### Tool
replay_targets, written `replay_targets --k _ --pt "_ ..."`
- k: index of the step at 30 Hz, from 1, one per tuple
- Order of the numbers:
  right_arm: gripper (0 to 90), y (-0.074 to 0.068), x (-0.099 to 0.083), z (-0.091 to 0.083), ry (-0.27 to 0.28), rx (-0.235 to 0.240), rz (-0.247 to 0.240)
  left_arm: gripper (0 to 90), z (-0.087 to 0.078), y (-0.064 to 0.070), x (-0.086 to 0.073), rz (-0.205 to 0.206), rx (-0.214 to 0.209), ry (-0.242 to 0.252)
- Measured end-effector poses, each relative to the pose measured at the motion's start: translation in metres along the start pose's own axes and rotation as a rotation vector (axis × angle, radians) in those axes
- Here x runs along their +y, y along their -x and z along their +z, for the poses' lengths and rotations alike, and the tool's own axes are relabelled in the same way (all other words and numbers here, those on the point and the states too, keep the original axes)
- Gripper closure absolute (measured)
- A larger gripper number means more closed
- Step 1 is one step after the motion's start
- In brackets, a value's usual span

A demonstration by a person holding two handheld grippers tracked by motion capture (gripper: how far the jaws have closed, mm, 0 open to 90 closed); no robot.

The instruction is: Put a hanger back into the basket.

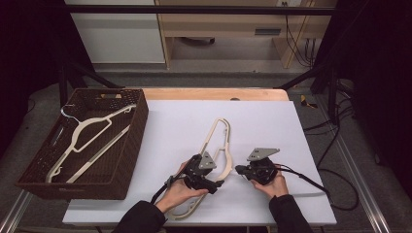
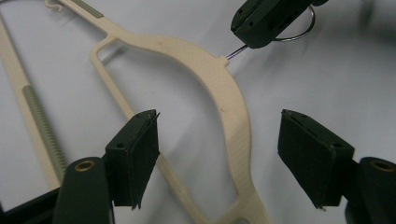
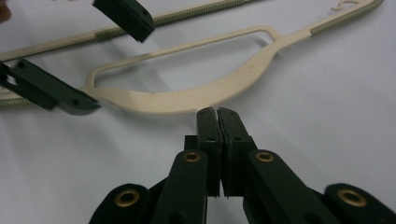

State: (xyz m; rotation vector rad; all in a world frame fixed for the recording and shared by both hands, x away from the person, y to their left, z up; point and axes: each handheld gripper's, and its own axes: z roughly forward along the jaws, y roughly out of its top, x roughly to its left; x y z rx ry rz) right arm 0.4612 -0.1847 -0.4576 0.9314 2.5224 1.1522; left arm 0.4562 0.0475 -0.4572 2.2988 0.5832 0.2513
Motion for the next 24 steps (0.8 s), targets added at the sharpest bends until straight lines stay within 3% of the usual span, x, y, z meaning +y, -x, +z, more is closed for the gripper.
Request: replay_targets --k 4,5,6,11,21,24 --pt "88.8 -0.003 0.002 0.000 -0.001 0.005 0.009 33.8 0.008 0.000 0.002 0.021 -0.005 -0.036" --pt "88.8 -0.003 0.002 -0.001 -0.004 0.002 0.002 35.1 0.010 0.001 0.002 0.002 -0.010 -0.024" --pt "88.8 -0.003 0.003 -0.001 0.002 0.002 0.001 36.6 0.011 0.000 0.002 0.020 -0.015 -0.043" --pt "88.9 -0.005 0.005 -0.003 0.007 0.005 0.001 46.6 0.019 0.002 0.004 0.013 -0.034 -0.080" --pt "88.8 -0.006 0.006 -0.008 0.010 0.011 -0.002 72.2 0.020 0.004 0.004 -0.010 -0.067 -0.083" --pt "88.6 -0.006 0.006 -0.008 0.010 0.012 -0.005 72.7 0.019 0.004 0.004 0.004 -0.059 -0.095"
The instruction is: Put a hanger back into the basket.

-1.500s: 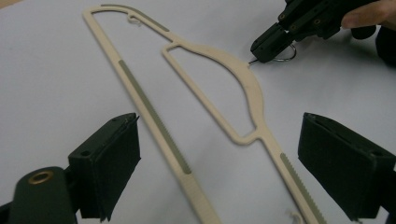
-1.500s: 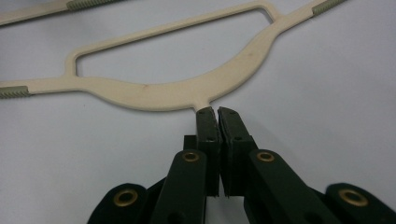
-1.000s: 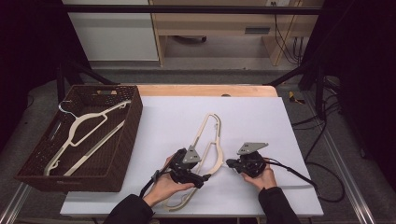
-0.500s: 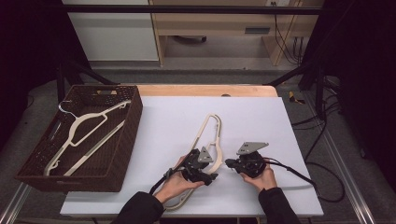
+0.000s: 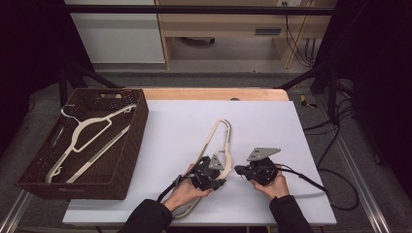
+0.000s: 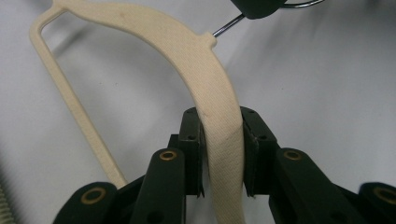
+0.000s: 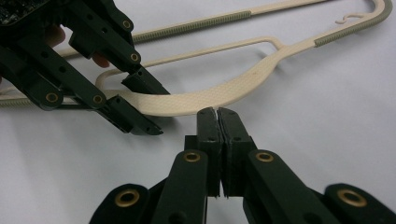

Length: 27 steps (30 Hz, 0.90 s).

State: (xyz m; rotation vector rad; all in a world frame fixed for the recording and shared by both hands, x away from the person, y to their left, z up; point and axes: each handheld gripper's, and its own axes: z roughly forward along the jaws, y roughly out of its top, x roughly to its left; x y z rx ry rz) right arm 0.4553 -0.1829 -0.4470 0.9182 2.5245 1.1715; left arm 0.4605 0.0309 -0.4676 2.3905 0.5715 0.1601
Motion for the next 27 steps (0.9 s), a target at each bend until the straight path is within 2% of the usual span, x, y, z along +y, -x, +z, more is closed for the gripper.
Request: replay_targets --k 1,3,6,7,9,12,13,14,17,21,27 --pt "88.6 0.000 0.000 0.000 0.000 0.000 0.000 72.7 0.000 0.001 0.000 -0.014 0.000 0.016" --pt "88.2 -0.001 0.000 -0.001 0.009 -0.005 0.004 73.0 -0.002 0.001 0.000 -0.020 -0.002 0.017" --pt "80.3 0.000 0.002 -0.012 0.056 -0.004 0.011 73.3 -0.007 0.000 0.000 -0.027 0.006 0.029" --pt "80.3 0.000 0.002 -0.012 0.056 -0.004 0.011 73.4 -0.007 0.000 0.000 -0.027 0.006 0.029" --pt "70.9 0.001 0.005 -0.027 0.126 -0.008 0.025 73.6 -0.014 -0.002 0.001 -0.038 0.012 0.045" --pt "57.3 0.002 0.008 -0.043 0.202 -0.027 0.030 73.8 -0.024 -0.005 0.001 -0.057 0.013 0.075" --pt "54.2 0.002 0.009 -0.048 0.219 -0.034 0.030 74.0 -0.024 -0.005 0.001 -0.057 0.013 0.075" --pt "50.0 0.002 0.010 -0.053 0.239 -0.039 0.031 74.1 -0.030 -0.007 0.001 -0.073 0.019 0.095" --pt "38.4 0.003 0.011 -0.066 0.287 -0.053 0.042 74.5 -0.038 -0.009 -0.001 -0.074 0.033 0.106" --pt "28.7 0.004 0.010 -0.073 0.311 -0.071 0.055 75.0 -0.045 -0.013 -0.003 -0.094 0.033 0.136" --pt "25.6 0.003 0.010 -0.066 0.289 -0.065 0.049 75.5 -0.055 -0.017 -0.005 -0.104 0.046 0.154"
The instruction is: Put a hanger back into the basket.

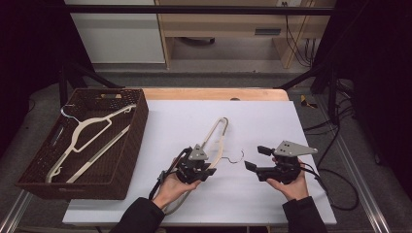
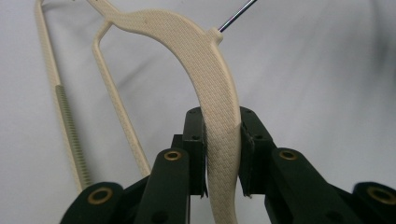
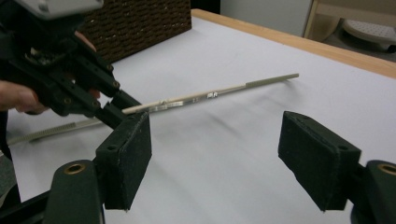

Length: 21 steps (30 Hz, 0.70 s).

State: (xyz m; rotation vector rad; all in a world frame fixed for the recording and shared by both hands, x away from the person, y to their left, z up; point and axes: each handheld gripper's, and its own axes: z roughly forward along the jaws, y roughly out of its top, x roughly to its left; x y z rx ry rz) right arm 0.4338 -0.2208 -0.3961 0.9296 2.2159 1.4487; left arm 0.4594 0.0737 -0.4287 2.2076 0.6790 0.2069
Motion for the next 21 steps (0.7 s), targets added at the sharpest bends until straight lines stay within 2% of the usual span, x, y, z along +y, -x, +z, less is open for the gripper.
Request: replay_targets --k 6,10,15,16,17,18,19,21 --pt "26.7 -0.007 -0.004 0.019 -0.041 0.031 -0.012 76.1 -0.010 -0.004 -0.002 -0.007 0.015 0.017" --pt "31.7 -0.017 -0.003 0.036 -0.051 0.059 -0.019 76.4 -0.016 -0.006 -0.003 -0.008 0.021 0.023" --pt "45.5 -0.029 0.001 0.056 -0.034 0.084 -0.034 76.6 -0.019 -0.007 -0.005 -0.003 0.027 0.026" --pt "45.5 -0.029 0.001 0.056 -0.034 0.084 -0.034 76.6 -0.019 -0.007 -0.005 -0.003 0.027 0.026" --pt "55.2 -0.033 0.003 0.064 -0.024 0.099 -0.034 76.6 -0.020 -0.008 -0.005 -0.005 0.026 0.026" --pt "55.2 -0.033 0.003 0.064 -0.024 0.099 -0.034 76.6 -0.020 -0.008 -0.005 -0.005 0.026 0.026" --pt "62.7 -0.034 0.005 0.071 -0.013 0.109 -0.025 76.6 -0.020 -0.007 -0.005 -0.003 0.026 0.024" --pt "69.4 -0.035 0.006 0.076 -0.012 0.104 -0.031 76.6 -0.019 -0.006 -0.005 0.000 0.026 0.021"
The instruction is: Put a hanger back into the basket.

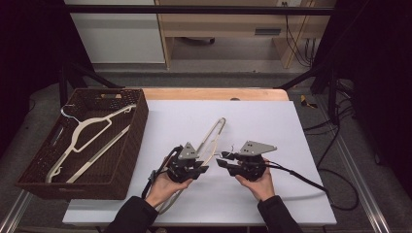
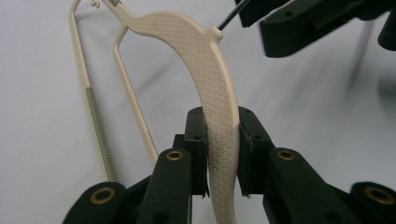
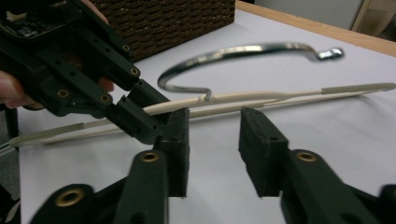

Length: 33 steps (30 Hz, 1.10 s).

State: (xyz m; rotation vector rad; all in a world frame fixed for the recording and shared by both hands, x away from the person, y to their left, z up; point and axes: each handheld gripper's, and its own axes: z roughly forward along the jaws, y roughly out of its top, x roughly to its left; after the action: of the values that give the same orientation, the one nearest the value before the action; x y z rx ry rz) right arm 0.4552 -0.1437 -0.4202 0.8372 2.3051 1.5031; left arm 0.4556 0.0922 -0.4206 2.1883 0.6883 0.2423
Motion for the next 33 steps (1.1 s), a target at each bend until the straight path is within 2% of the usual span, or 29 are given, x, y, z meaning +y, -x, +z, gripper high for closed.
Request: replay_targets --k 2,4,5,7,10,13,14,15,17,19,23,25,27,28,30,32,33 --pt "72.6 0.000 0.001 0.002 0.006 -0.001 0.002 76.6 0.000 0.000 0.000 0.009 0.000 -0.006" --pt "80.6 0.001 0.001 0.005 0.012 0.003 -0.007 76.5 0.001 0.002 0.000 0.013 0.005 -0.010" --pt "80.6 0.001 0.001 0.005 0.012 0.003 -0.007 76.5 0.001 0.002 0.000 0.013 0.005 -0.010" --pt "88.1 0.000 0.001 0.006 0.014 0.024 -0.006 76.4 0.002 0.002 0.000 0.014 0.002 -0.015" --pt "88.5 -0.001 0.001 0.006 0.012 0.026 -0.005 75.7 0.002 0.004 0.000 0.016 0.016 -0.016" --pt "88.6 0.000 0.001 0.006 0.013 0.025 -0.003 66.3 0.002 0.006 0.001 0.023 0.028 -0.014" --pt "88.7 -0.001 0.001 0.006 0.015 0.026 -0.001 63.5 0.002 0.009 0.003 0.044 0.058 -0.019" --pt "88.7 -0.001 0.001 0.006 0.015 0.026 -0.001 60.5 0.002 0.009 0.003 0.044 0.058 -0.019" --pt "88.7 -0.001 0.001 0.006 0.016 0.024 0.003 59.6 0.002 0.013 0.006 0.059 0.088 -0.032" --pt "88.7 -0.001 0.001 0.006 0.016 0.024 0.004 59.8 0.003 0.014 0.007 0.066 0.101 -0.041" --pt "88.6 -0.002 0.001 0.006 0.020 0.030 0.010 67.1 0.010 0.015 0.006 0.064 0.135 -0.092" --pt "88.4 -0.002 0.001 0.006 0.020 0.030 0.010 71.0 0.011 0.015 0.006 0.057 0.136 -0.103" --pt "87.8 -0.002 0.001 0.005 0.020 0.031 0.008 75.4 0.010 0.015 0.006 0.051 0.126 -0.094" --pt "86.8 -0.002 0.001 0.005 0.020 0.035 0.012 77.5 0.009 0.015 0.006 0.055 0.137 -0.098" --pt "81.0 -0.003 0.002 0.003 0.019 0.040 0.012 78.1 0.006 0.013 0.007 0.047 0.145 -0.093" --pt "75.7 -0.005 0.001 -0.002 0.011 0.024 -0.004 78.6 0.001 0.010 0.007 0.032 0.153 -0.084" --pt "75.7 -0.005 0.001 -0.002 0.011 0.024 -0.004 78.9 0.001 0.010 0.007 0.032 0.153 -0.084"
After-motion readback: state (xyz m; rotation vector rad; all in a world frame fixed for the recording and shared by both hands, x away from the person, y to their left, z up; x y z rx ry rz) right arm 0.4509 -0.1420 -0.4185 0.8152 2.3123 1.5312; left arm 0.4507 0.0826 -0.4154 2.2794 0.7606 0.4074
